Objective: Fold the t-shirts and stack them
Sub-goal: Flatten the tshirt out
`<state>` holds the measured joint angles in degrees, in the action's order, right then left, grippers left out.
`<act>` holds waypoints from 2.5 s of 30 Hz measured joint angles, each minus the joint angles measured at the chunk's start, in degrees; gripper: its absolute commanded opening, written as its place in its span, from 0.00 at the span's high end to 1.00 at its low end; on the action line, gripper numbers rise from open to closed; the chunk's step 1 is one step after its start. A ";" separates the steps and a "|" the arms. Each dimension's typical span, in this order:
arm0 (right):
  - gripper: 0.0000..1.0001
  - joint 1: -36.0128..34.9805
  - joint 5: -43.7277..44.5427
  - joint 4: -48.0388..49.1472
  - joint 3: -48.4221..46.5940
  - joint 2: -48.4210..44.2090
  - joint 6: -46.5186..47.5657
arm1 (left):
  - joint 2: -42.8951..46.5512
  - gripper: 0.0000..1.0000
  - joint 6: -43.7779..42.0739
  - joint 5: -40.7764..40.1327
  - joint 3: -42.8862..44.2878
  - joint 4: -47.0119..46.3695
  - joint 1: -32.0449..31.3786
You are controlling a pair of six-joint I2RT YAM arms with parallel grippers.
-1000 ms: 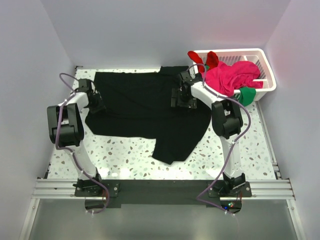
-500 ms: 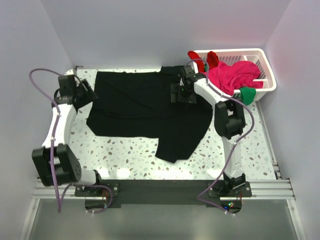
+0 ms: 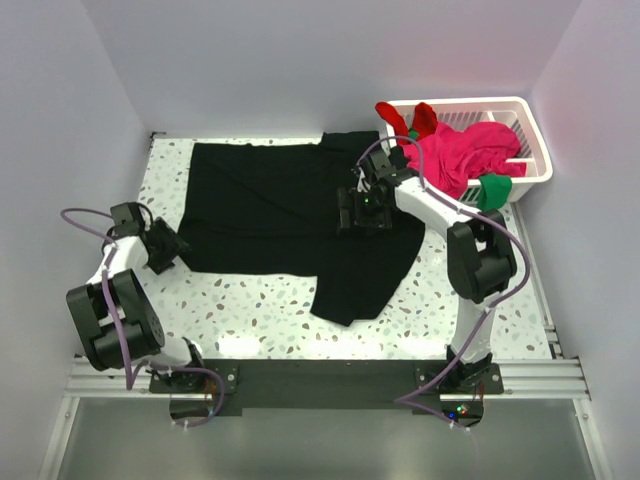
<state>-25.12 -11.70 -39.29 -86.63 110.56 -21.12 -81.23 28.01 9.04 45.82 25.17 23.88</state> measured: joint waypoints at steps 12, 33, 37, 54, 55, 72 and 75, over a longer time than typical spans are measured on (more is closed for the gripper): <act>0.10 0.04 -0.94 0.63 1.70 1.05 0.59 | -6.64 0.43 0.68 1.33 -1.68 -8.07 0.00; 0.12 0.07 -0.94 0.66 1.40 6.54 -0.02 | 1.77 0.78 -1.14 -2.01 6.84 4.20 -0.07; 0.12 0.04 -0.63 -0.61 0.11 7.39 -0.26 | 7.93 0.63 -3.23 -4.85 9.57 8.57 0.00; 0.12 0.04 -0.83 -0.85 0.00 7.17 -0.50 | 2.47 0.60 -6.01 -8.52 4.68 13.09 0.02; 0.11 0.04 -0.85 -0.76 0.17 7.04 -0.48 | 2.10 0.61 -5.90 -8.96 4.50 13.05 0.02; 0.11 0.04 -2.62 -2.34 1.01 -1.11 0.61 | 0.44 0.62 1.44 -17.20 -2.64 11.54 0.17; 0.11 0.04 -3.02 -2.97 0.74 -1.11 0.83 | -0.33 0.62 1.66 -17.97 -2.67 10.73 0.17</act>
<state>-25.08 -14.72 -42.26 -85.89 109.45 -20.29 -81.56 29.67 -8.93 43.16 35.90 24.05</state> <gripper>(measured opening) 0.894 0.380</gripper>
